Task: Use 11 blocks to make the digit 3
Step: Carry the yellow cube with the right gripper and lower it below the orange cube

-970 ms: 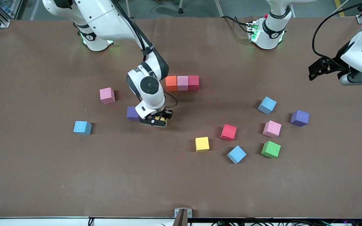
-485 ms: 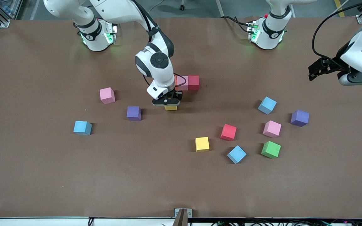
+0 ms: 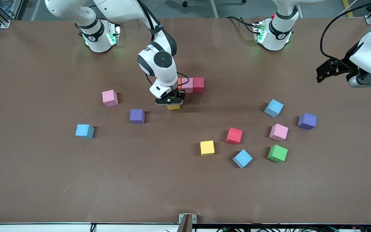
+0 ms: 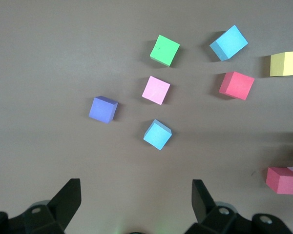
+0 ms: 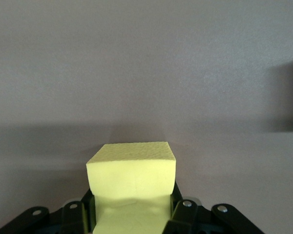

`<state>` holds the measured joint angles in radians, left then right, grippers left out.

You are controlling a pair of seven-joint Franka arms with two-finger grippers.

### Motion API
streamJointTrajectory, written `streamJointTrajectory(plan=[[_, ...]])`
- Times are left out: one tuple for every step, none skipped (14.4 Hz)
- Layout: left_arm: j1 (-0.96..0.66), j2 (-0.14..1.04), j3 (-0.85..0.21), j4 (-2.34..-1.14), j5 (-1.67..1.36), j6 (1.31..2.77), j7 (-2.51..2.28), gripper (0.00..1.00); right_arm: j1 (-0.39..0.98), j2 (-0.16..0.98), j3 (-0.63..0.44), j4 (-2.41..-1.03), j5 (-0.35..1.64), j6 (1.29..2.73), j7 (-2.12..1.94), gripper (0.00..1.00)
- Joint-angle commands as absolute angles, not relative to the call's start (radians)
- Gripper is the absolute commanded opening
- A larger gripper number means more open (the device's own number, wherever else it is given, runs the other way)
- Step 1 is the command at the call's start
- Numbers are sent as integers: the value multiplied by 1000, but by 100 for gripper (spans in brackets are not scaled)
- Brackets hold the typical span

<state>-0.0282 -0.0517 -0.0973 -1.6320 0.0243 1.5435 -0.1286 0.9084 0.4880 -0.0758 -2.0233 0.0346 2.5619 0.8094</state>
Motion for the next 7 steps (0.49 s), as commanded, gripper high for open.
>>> streamJointTrajectory(plan=[[-31, -60, -95, -1629, 5, 1531, -129, 100, 916, 451, -78, -2066, 25, 2573, 808, 0], [-31, -60, -95, -1629, 5, 1531, -129, 100, 916, 451, -78, -2066, 26, 2569, 810, 0], [-31, -58, -95, -1631, 5, 1532, -129, 100, 917, 451, -77, -2066, 26, 2566, 811, 0], [-31, -58, -95, -1632, 5, 1532, -129, 100, 920, 451, -75, -2065, 28, 2566, 811, 0], [-29, -58, -94, -1632, 5, 1532, -129, 100, 926, 453, -75, -2065, 29, 2566, 813, 0], [-28, -58, -94, -1631, 5, 1532, -129, 100, 928, 453, -75, -2065, 34, 2566, 813, 0], [-26, -58, -94, -1631, 6, 1532, -130, 100, 933, 454, -75, -2065, 35, 2566, 818, 0]])
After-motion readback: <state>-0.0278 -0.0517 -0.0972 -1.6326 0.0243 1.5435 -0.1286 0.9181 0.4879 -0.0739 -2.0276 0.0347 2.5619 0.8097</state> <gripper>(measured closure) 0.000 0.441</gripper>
